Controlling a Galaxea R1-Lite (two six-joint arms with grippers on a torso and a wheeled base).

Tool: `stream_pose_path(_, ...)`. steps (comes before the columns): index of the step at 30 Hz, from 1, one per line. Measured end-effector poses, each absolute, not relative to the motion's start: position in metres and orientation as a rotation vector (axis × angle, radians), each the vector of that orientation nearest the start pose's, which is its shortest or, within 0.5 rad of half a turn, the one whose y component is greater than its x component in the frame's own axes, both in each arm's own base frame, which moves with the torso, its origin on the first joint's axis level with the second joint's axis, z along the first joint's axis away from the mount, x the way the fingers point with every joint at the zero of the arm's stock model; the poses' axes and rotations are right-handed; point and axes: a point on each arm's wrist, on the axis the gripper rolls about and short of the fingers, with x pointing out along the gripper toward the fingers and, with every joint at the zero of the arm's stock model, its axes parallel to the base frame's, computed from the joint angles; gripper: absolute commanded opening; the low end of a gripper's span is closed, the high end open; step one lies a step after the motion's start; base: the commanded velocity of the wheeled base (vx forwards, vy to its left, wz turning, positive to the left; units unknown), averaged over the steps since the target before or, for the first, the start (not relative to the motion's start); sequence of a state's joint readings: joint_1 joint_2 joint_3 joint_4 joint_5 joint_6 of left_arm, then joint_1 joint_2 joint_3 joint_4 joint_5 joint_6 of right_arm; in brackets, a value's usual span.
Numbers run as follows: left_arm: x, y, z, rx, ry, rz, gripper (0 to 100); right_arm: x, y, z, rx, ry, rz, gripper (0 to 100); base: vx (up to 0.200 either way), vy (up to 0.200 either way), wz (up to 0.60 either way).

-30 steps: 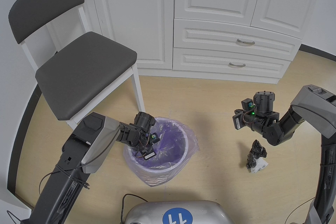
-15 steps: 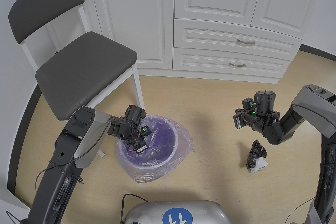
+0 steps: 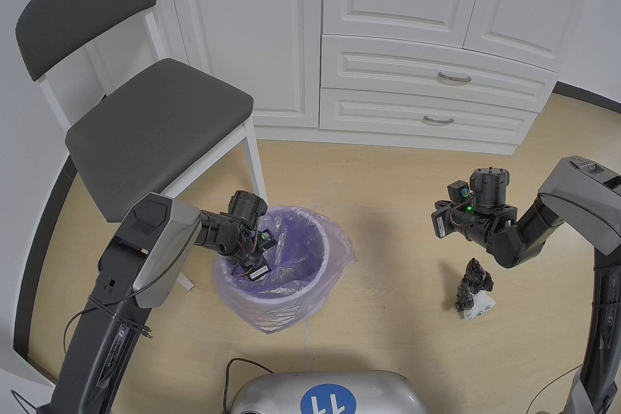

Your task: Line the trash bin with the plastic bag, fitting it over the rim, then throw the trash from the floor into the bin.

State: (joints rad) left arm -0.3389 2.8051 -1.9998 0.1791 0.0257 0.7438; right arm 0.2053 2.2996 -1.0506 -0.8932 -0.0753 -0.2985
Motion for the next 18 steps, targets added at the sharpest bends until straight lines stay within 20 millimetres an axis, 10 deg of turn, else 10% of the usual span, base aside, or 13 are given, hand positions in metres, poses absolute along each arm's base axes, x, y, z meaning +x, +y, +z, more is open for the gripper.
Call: stream_pose_path(18,0.471,-0.218,-0.067,0.815,0.725,-0.823,0,0.413,0.085,0.047,-0.346,0.330,0.181,0,0.000,0.000,0.00)
